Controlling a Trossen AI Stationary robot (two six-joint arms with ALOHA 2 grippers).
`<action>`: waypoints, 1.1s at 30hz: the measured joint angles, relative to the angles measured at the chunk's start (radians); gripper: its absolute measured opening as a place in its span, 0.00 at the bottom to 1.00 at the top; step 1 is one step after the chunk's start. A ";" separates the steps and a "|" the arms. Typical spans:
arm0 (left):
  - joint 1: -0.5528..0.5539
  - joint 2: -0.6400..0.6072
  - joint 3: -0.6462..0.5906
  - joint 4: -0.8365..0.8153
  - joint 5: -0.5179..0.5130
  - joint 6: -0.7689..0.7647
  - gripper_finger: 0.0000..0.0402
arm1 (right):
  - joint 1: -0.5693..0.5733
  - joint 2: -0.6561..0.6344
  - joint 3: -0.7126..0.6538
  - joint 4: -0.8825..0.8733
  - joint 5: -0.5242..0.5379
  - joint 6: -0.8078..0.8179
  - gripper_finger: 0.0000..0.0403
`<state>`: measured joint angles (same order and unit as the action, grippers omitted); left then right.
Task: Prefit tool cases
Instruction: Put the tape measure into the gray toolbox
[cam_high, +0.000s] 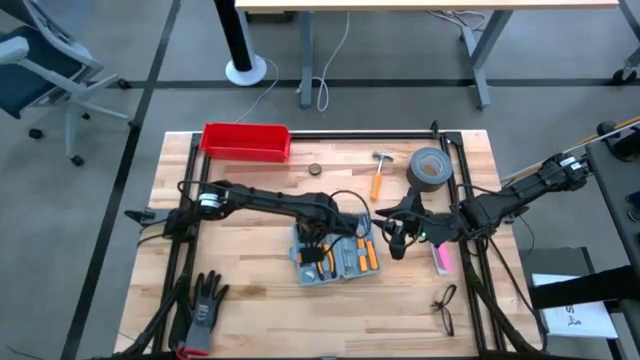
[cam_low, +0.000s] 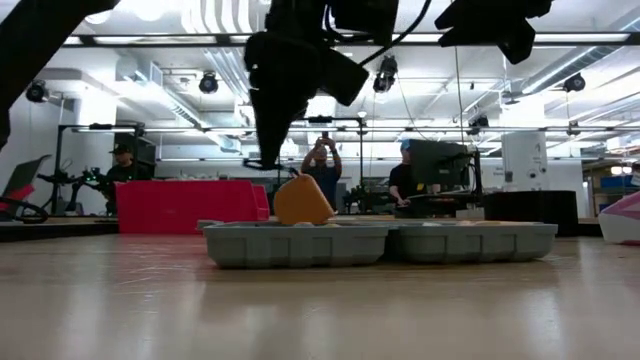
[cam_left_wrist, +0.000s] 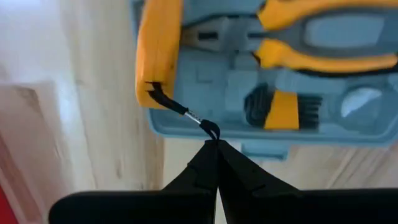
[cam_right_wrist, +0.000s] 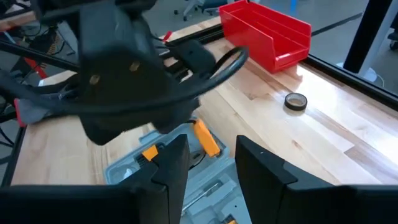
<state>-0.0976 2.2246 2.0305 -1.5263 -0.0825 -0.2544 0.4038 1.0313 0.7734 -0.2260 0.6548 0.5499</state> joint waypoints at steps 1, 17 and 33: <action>-0.005 0.000 -0.010 0.001 0.005 -0.001 0.00 | 0.000 0.000 0.000 0.000 0.000 0.000 0.28; -0.012 -0.061 -0.189 0.017 0.015 -0.030 0.00 | 0.000 0.000 0.000 0.008 0.000 -0.001 0.27; -0.002 -0.113 -0.343 0.166 -0.044 -0.042 0.00 | 0.004 0.000 0.000 0.031 -0.001 -0.012 0.28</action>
<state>-0.1000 2.1120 1.6875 -1.3599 -0.1268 -0.2959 0.4080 1.0309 0.7738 -0.1951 0.6537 0.5381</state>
